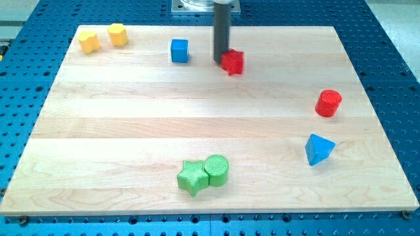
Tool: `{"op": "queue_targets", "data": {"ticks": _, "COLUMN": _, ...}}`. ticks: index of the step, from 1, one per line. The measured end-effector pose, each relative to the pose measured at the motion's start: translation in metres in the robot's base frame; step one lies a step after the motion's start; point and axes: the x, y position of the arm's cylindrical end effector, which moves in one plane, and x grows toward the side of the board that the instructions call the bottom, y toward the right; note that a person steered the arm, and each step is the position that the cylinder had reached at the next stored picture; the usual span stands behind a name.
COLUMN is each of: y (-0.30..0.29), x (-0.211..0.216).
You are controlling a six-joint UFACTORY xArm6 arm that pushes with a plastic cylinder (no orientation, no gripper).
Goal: Push the red star into the red circle
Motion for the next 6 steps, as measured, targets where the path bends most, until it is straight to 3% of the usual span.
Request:
{"op": "queue_targets", "data": {"ticks": 2, "y": 0.054, "x": 0.036}}
{"op": "queue_targets", "data": {"ticks": 3, "y": 0.097, "x": 0.082}}
{"op": "queue_targets", "data": {"ticks": 4, "y": 0.054, "x": 0.074}}
{"op": "queue_targets", "data": {"ticks": 6, "y": 0.082, "x": 0.094}}
